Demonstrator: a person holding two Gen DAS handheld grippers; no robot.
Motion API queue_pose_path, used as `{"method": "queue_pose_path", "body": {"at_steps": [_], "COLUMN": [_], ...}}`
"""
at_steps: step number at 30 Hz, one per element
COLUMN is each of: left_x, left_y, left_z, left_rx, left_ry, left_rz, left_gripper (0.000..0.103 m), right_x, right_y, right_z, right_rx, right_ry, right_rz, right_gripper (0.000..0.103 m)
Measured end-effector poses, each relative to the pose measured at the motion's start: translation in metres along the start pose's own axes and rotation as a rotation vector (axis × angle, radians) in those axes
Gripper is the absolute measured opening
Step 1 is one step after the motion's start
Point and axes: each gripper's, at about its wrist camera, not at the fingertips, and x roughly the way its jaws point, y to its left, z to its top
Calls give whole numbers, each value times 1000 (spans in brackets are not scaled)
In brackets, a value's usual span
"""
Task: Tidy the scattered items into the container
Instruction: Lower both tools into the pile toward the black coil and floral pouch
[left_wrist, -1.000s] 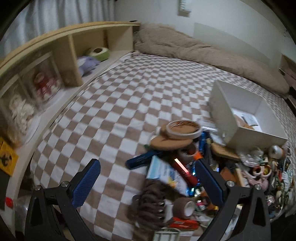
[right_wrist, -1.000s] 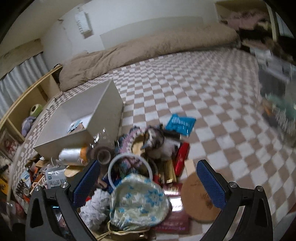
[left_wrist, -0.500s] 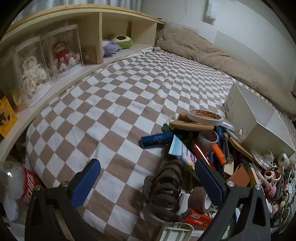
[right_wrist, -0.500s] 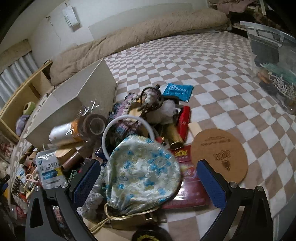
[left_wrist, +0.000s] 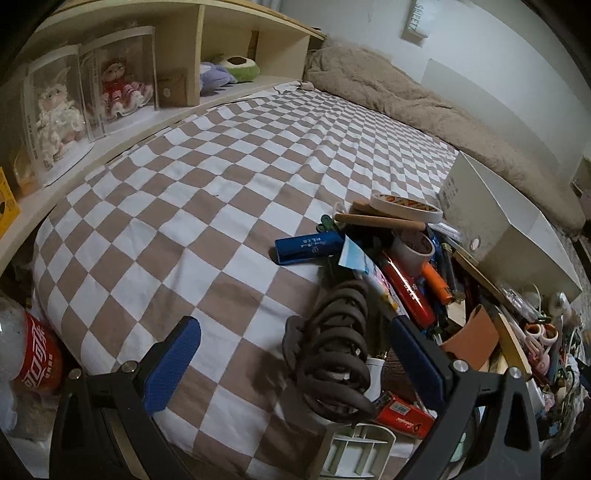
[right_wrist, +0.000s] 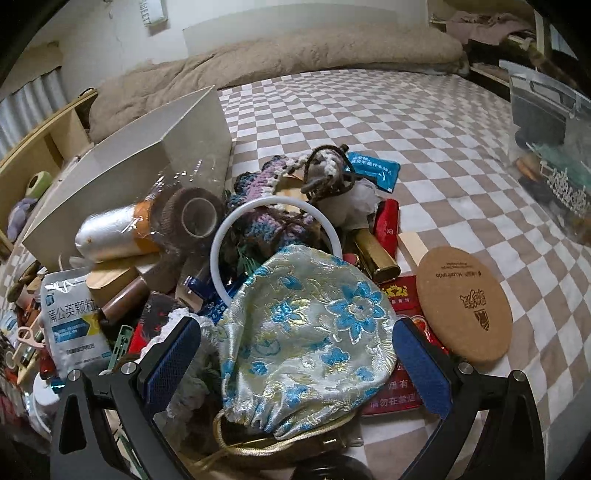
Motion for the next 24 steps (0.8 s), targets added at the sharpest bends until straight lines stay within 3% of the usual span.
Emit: {"method": "queue_pose_path", "body": {"at_steps": [6,11,15,18,22,24], "left_x": [3,6,9,11,11,13], "left_y": [-9,-20,-22,-22,-23,-24], "left_z": [-2,-3,-4,-5,-6,-7], "left_rx": [40,82,91,91,98,102], "left_ry": [7,14,25,28,31,40], "left_rz": [-16,-26,-24,-30,-47,-50], "left_gripper": [102,102,102,101,78,73], "right_x": [0,4,2,1,-5,-8], "right_y": [-8,0,2,-1,-5,-4], "right_z": [-7,-4,-3,-4,-4,-4], "right_rx": [12,-18,-25,-3,15,14], "right_ry": [-4,-15,-24,-33,-45,-52], "right_rz": [-5,6,44,60,95,98], "right_gripper": [103,86,63,58,48,47]}}
